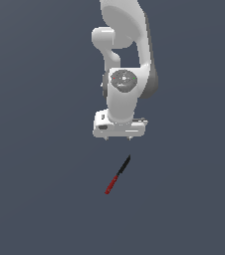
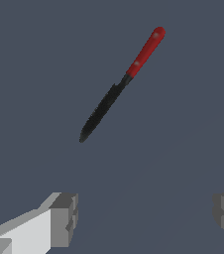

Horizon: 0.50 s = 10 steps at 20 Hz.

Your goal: Pick up the object and move it to a goal position.

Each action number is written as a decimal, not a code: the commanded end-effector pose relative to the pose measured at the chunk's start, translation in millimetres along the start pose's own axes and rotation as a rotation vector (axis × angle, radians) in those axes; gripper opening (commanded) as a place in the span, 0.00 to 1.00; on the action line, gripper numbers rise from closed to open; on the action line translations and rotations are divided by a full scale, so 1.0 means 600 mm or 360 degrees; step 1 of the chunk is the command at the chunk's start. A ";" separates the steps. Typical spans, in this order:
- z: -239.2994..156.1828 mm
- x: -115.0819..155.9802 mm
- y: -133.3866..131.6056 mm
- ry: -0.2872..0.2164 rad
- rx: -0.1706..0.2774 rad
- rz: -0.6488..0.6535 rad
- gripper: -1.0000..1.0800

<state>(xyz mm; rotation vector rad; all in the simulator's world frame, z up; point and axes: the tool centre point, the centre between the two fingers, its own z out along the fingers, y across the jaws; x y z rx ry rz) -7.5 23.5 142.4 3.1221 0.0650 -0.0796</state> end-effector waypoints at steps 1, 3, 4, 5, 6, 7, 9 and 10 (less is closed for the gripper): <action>0.004 0.008 -0.001 0.0002 0.0003 0.0038 0.96; 0.009 0.016 -0.001 0.0005 0.0006 0.0083 0.96; 0.011 0.021 -0.001 0.0007 0.0008 0.0108 0.96; 0.014 0.026 -0.001 0.0008 0.0009 0.0136 0.96; 0.017 0.032 -0.001 0.0010 0.0011 0.0166 0.96; 0.021 0.038 -0.001 0.0012 0.0013 0.0198 0.96; 0.029 0.052 -0.001 0.0017 0.0018 0.0270 0.96; 0.033 0.059 -0.001 0.0019 0.0020 0.0309 0.96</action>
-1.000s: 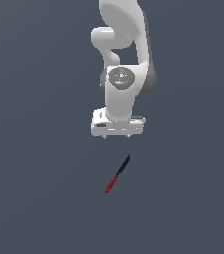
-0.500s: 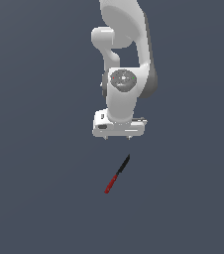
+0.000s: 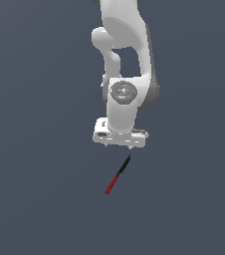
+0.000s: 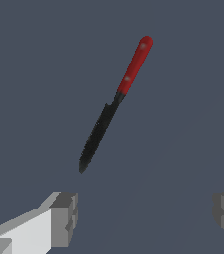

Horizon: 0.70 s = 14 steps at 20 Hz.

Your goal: Pick up the object and move it to a goal position.

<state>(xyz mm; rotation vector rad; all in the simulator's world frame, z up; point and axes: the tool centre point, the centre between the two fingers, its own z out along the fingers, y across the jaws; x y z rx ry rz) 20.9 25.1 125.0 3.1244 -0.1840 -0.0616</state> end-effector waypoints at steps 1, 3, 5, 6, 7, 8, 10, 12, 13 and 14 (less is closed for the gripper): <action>0.012 0.017 -0.003 0.0006 0.0005 0.0097 0.96; 0.022 0.033 -0.006 0.0012 0.0010 0.0186 0.96; 0.034 0.049 -0.009 0.0018 0.0015 0.0278 0.96; 0.040 0.057 -0.011 0.0021 0.0017 0.0323 0.96; 0.046 0.064 -0.013 0.0024 0.0019 0.0368 0.96; 0.052 0.071 -0.014 0.0027 0.0021 0.0411 0.96; 0.063 0.084 -0.017 0.0033 0.0024 0.0489 0.96; 0.073 0.094 -0.020 0.0038 0.0027 0.0557 0.96; 0.077 0.099 -0.021 0.0040 0.0028 0.0588 0.96; 0.082 0.103 -0.022 0.0042 0.0029 0.0616 0.96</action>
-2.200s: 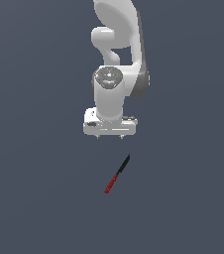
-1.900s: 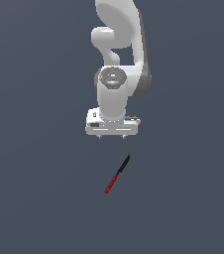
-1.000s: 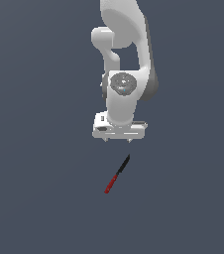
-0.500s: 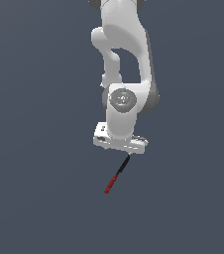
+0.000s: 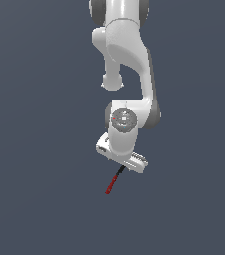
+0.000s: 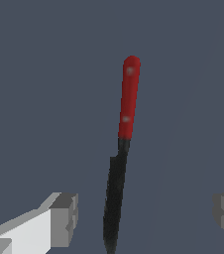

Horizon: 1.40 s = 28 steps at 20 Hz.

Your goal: Pick up the object and move it to a goal position.

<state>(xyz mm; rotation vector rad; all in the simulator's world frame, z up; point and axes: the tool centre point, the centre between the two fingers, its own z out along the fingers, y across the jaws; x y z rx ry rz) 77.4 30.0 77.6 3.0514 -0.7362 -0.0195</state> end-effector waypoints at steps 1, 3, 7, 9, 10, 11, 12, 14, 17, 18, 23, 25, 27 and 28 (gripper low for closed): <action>0.011 0.010 -0.007 0.0007 0.0004 0.0075 0.96; 0.018 0.015 -0.011 0.0010 0.0006 0.0120 0.96; 0.028 0.022 -0.016 0.0015 0.0009 0.0182 0.96; 0.031 0.024 -0.018 0.0017 0.0009 0.0200 0.96; 0.032 0.025 -0.018 0.0017 0.0010 0.0205 0.96; 0.032 0.025 -0.019 0.0018 0.0010 0.0209 0.96; 0.032 0.025 -0.019 0.0018 0.0010 0.0210 0.96; 0.032 0.024 -0.018 0.0016 0.0009 0.0202 0.96; 0.042 0.024 -0.018 0.0016 0.0009 0.0204 0.96; 0.048 0.024 -0.018 0.0016 0.0009 0.0204 0.96; 0.092 0.024 -0.018 0.0017 0.0010 0.0208 0.96; 0.106 0.024 -0.018 0.0017 0.0010 0.0209 0.96; 0.114 0.025 -0.018 0.0018 0.0010 0.0210 0.96; 0.116 0.025 -0.018 0.0018 0.0010 0.0210 0.96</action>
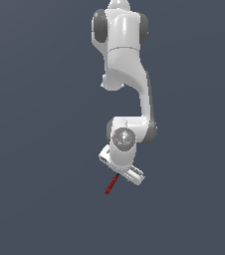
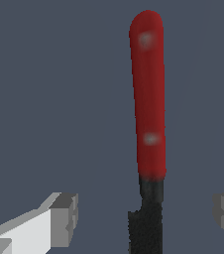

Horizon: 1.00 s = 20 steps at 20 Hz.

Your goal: Pick up the object and move it to a goal position.

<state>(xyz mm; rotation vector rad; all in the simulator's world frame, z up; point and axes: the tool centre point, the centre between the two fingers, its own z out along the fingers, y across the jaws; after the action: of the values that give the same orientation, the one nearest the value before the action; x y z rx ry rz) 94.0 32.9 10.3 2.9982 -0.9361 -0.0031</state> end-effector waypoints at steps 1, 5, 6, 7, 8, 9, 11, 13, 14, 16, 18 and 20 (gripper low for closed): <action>0.005 0.002 -0.001 0.0003 0.0002 0.0001 0.96; 0.004 0.003 -0.002 0.0003 0.0002 0.0001 0.00; 0.004 0.003 -0.002 0.0003 0.0002 0.0001 0.00; 0.004 0.003 -0.002 0.0003 0.0002 0.0001 0.00; 0.004 0.003 -0.002 0.0003 0.0002 0.0001 0.00; 0.004 0.003 -0.002 0.0003 0.0002 0.0001 0.00; 0.004 0.003 -0.002 0.0003 0.0002 0.0001 0.00; 0.004 0.003 -0.002 0.0003 0.0002 0.0001 0.00; 0.001 0.004 -0.001 0.0004 0.0002 0.0002 0.00; 0.001 0.003 0.000 0.0004 0.0002 0.0002 0.00; 0.001 0.002 0.002 0.0004 0.0002 0.0002 0.00; 0.000 0.001 0.007 0.0004 0.0002 0.0002 0.00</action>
<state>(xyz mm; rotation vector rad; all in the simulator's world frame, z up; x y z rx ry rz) 93.5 30.5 9.8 2.9980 -0.9378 0.0000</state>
